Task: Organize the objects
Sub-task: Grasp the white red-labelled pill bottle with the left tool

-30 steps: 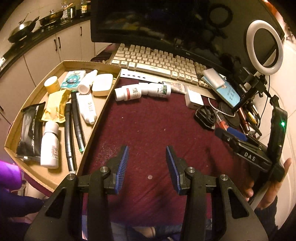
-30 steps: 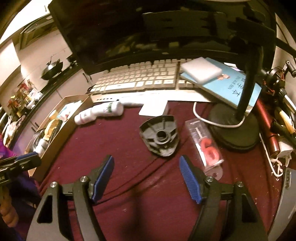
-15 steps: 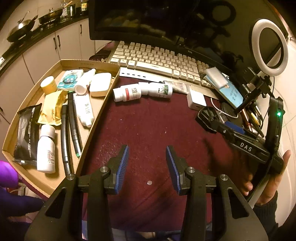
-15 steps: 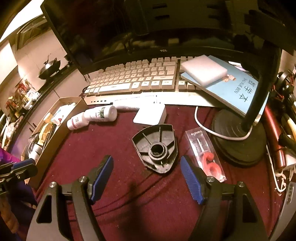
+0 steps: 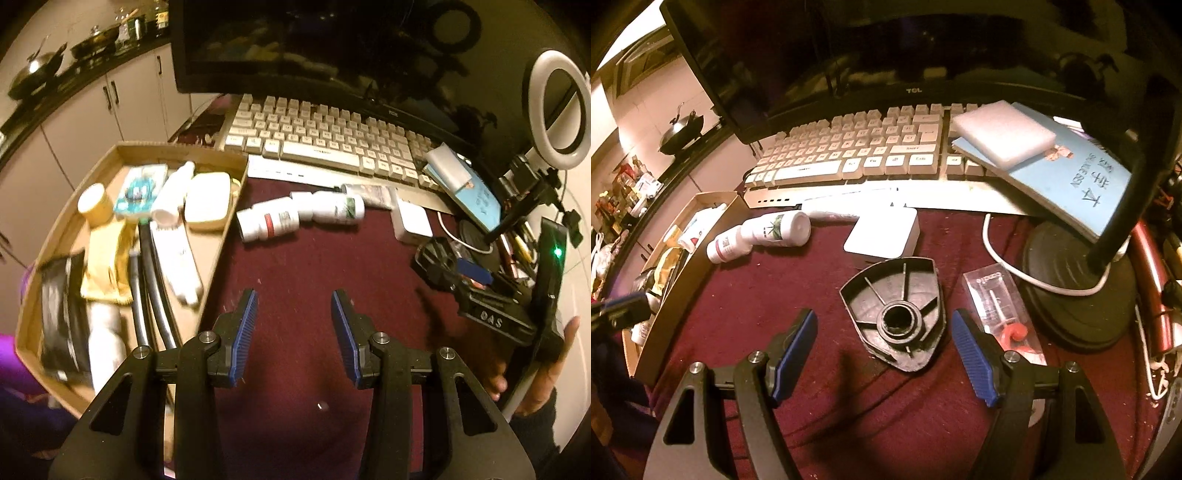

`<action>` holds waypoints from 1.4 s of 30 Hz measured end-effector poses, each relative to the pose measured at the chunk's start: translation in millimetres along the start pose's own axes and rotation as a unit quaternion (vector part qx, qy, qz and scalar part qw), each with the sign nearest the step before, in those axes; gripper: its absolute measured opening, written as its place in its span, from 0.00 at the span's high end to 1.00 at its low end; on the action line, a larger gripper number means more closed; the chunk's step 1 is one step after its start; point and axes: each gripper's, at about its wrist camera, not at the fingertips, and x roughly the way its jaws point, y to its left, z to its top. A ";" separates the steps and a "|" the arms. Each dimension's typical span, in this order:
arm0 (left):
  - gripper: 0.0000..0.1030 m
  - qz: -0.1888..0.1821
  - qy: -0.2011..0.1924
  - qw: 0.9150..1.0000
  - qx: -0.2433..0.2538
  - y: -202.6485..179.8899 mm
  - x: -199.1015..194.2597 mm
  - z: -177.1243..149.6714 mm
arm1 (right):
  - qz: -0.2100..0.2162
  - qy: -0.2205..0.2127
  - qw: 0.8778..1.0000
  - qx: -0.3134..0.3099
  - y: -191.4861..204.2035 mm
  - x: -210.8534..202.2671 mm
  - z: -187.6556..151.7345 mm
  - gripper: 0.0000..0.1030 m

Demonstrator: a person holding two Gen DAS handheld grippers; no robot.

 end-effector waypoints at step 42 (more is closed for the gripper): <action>0.60 0.002 0.100 0.989 0.110 -9.1 99.5 37.3 | -0.017 0.006 1.000 -0.023 3.3 19.2 1.0 0.26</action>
